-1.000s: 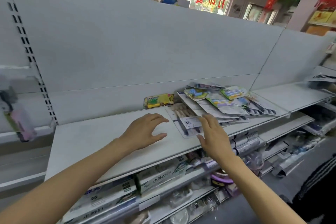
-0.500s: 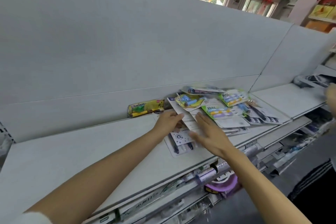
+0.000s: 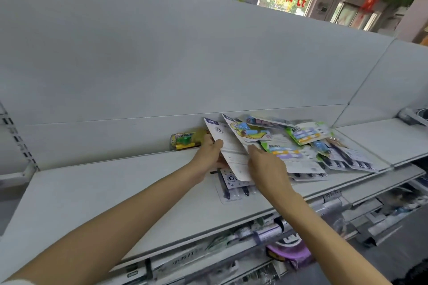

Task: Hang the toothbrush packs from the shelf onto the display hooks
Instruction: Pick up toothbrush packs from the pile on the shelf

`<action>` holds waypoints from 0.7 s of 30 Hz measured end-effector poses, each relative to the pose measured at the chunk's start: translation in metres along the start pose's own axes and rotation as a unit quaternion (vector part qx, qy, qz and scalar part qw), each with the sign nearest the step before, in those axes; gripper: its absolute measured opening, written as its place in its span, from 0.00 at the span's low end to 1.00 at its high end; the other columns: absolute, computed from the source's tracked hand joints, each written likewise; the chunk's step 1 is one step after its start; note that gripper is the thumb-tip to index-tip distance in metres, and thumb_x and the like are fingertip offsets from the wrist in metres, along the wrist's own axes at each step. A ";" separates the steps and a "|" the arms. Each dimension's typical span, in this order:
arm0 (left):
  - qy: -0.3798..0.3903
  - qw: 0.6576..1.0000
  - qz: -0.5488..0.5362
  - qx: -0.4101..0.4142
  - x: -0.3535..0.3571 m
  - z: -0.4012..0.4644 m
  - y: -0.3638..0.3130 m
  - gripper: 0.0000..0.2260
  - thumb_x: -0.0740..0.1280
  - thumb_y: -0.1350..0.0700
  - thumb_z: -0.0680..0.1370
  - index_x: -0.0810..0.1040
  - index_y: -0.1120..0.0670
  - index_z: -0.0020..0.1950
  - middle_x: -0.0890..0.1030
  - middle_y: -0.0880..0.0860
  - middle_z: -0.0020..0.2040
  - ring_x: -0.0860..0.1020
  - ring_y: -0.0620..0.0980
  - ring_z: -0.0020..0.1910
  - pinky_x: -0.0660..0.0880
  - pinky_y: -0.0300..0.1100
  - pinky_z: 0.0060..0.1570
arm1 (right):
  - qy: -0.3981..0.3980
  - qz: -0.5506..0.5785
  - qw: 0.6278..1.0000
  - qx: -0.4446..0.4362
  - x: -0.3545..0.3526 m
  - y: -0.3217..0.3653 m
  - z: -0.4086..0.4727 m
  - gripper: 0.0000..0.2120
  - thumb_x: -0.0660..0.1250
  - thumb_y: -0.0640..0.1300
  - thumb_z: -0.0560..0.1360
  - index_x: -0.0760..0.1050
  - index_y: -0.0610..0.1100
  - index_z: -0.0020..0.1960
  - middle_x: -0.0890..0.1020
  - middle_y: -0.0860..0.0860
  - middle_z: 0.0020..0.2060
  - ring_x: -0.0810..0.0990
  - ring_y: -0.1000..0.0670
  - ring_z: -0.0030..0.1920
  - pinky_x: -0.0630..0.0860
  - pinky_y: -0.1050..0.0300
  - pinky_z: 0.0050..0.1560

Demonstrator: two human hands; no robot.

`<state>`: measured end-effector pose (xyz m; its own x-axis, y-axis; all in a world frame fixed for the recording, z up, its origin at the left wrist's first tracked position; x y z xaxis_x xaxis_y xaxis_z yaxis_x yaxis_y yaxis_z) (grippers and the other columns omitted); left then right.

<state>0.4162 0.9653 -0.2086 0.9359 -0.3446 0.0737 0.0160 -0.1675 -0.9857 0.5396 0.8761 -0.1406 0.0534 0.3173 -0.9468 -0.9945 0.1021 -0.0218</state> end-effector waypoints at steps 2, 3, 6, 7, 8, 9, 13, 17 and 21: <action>-0.038 0.999 0.014 0.026 -0.017 -0.012 -0.011 0.05 0.57 0.55 0.81 0.65 0.52 0.56 0.76 0.58 0.56 0.79 0.56 0.53 0.81 0.52 0.48 | -0.013 0.008 1.000 -0.005 -0.007 0.006 -0.002 0.06 0.59 0.32 0.76 0.71 0.40 0.49 0.78 0.43 0.37 0.69 0.40 0.34 0.50 0.55 0.26; -0.055 0.997 0.034 0.042 -0.027 -0.019 -0.015 0.05 0.56 0.56 0.82 0.65 0.53 0.57 0.75 0.55 0.52 0.77 0.53 0.49 0.80 0.47 0.43 | -0.019 0.023 1.000 -0.002 -0.010 0.009 -0.002 0.05 0.58 0.33 0.77 0.70 0.41 0.48 0.77 0.43 0.37 0.68 0.41 0.34 0.52 0.54 0.26; -0.107 0.986 0.099 0.083 -0.062 -0.034 -0.018 0.06 0.57 0.56 0.83 0.65 0.54 0.60 0.74 0.51 0.50 0.74 0.49 0.46 0.71 0.43 0.43 | -0.056 0.085 0.995 -0.011 -0.021 0.014 -0.005 0.05 0.59 0.34 0.78 0.73 0.40 0.47 0.75 0.45 0.33 0.70 0.41 0.33 0.63 0.52 0.30; -0.113 0.985 0.094 0.090 -0.073 -0.040 -0.017 0.08 0.59 0.55 0.83 0.66 0.55 0.61 0.76 0.50 0.52 0.76 0.48 0.49 0.72 0.42 0.45 | -0.067 0.121 0.990 -0.020 -0.025 0.014 -0.006 0.06 0.59 0.35 0.78 0.73 0.40 0.45 0.74 0.46 0.31 0.71 0.40 0.32 0.65 0.50 0.30; -0.116 0.985 0.082 0.098 -0.083 -0.047 -0.017 0.11 0.62 0.55 0.83 0.68 0.55 0.63 0.78 0.48 0.54 0.78 0.47 0.52 0.74 0.40 0.47 | -0.079 0.160 0.983 -0.030 -0.030 0.015 -0.008 0.07 0.59 0.36 0.79 0.73 0.40 0.44 0.74 0.47 0.29 0.71 0.41 0.31 0.67 0.48 0.30; -0.115 0.985 0.070 0.106 -0.090 -0.054 -0.017 0.13 0.65 0.55 0.81 0.71 0.54 0.64 0.80 0.46 0.55 0.80 0.45 0.53 0.76 0.38 0.47 | -0.094 0.201 0.974 -0.039 -0.035 0.015 -0.010 0.09 0.58 0.37 0.80 0.72 0.40 0.43 0.72 0.48 0.27 0.70 0.44 0.29 0.66 0.48 0.29; -0.122 0.984 0.075 0.107 -0.115 -0.086 -0.019 0.11 0.68 0.56 0.80 0.79 0.51 0.62 0.83 0.41 0.52 0.83 0.36 0.46 0.77 0.30 0.42 | -0.127 0.405 0.905 -0.019 -0.058 0.010 -0.019 0.13 0.59 0.42 0.83 0.73 0.39 0.42 0.73 0.45 0.27 0.65 0.51 0.27 0.59 0.54 0.30; -0.174 0.978 0.056 0.097 -0.139 -0.117 -0.013 0.11 0.67 0.56 0.80 0.80 0.52 0.62 0.84 0.45 0.54 0.84 0.43 0.49 0.78 0.38 0.47 | -0.100 0.577 0.811 0.015 -0.060 0.006 -0.024 0.13 0.60 0.43 0.82 0.76 0.40 0.42 0.76 0.43 0.32 0.70 0.50 0.31 0.64 0.57 0.33; -0.211 0.972 0.021 0.100 -0.155 -0.149 -0.011 0.12 0.67 0.55 0.81 0.79 0.52 0.64 0.84 0.49 0.57 0.84 0.50 0.54 0.79 0.48 0.56 | -0.077 0.634 0.769 0.044 -0.049 0.006 -0.030 0.14 0.60 0.44 0.83 0.78 0.44 0.40 0.82 0.50 0.34 0.77 0.52 0.36 0.69 0.55 0.37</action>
<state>0.2189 0.8825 -0.1864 0.9976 0.0691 0.0059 0.0034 0.0364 -0.9993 0.5283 0.8326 -0.1043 -0.9363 0.3220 -0.1404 -0.2470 -0.3196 0.9148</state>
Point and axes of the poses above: each hand's wrist, its own z-axis towards the middle knuckle, its own x-axis out of the palm, y = z × x, the point moved 8 cm from there along z, towards the middle knuckle
